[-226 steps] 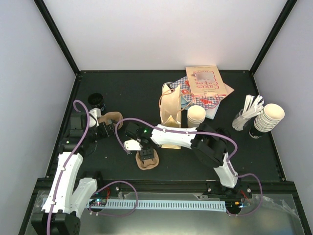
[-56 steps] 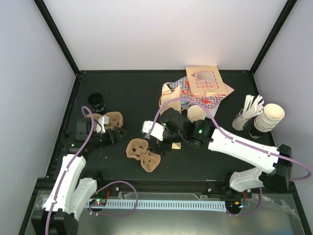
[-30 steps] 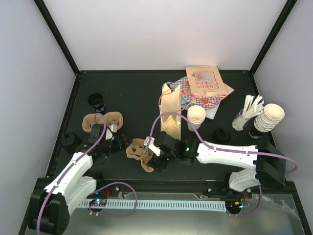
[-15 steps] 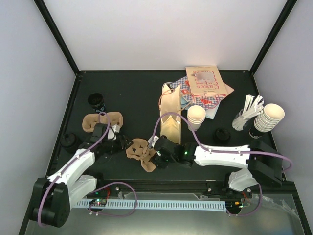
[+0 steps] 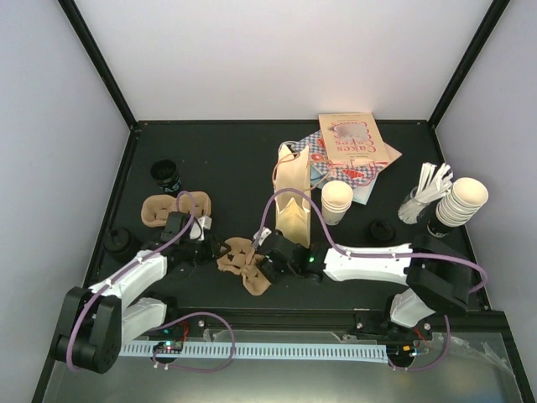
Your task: Pack the takeout coffee
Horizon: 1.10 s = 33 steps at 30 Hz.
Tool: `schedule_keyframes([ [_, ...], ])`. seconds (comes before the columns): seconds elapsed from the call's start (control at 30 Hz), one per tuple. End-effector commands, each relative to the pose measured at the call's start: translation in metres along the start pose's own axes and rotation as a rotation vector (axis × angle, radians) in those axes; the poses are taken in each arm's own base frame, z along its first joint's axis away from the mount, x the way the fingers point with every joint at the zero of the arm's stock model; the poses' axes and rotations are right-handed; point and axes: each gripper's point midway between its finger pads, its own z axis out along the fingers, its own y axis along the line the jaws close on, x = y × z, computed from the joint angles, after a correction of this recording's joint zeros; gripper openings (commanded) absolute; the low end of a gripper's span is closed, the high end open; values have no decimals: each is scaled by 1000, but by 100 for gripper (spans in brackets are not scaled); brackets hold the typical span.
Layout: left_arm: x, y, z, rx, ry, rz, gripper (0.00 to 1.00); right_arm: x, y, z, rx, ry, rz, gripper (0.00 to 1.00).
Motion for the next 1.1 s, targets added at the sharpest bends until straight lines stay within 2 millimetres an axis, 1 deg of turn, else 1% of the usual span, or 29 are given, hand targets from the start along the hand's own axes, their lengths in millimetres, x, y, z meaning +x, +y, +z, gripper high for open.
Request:
schedule_keyframes([
  [0.0,-3,-7,3,35,-4,33,36,-12,1,11,9,-25,9,60],
  [0.1,-4,-7,4,33,-7,27,29,-10,3,14,5,-22,6,55],
  [0.27,-8,-8,2,24,-19,23,15,-14,5,9,-14,-40,3,36],
  [0.33,-13,-7,-3,-7,-46,27,9,-13,5,7,-15,-41,0,30],
  [0.4,-18,-8,-8,-17,-80,34,6,-12,4,5,-14,-39,0,25],
  [0.5,-28,-11,-19,-31,-149,43,2,-12,5,2,-22,-29,0,21],
  [0.63,-38,-16,-29,-26,-228,55,2,-15,11,-1,-49,-15,15,20],
  [0.93,-52,-20,-33,-22,-293,33,2,-13,16,0,-70,32,66,20],
  [1.07,-57,-22,-33,-6,-319,29,2,-18,26,-1,-119,28,113,21],
])
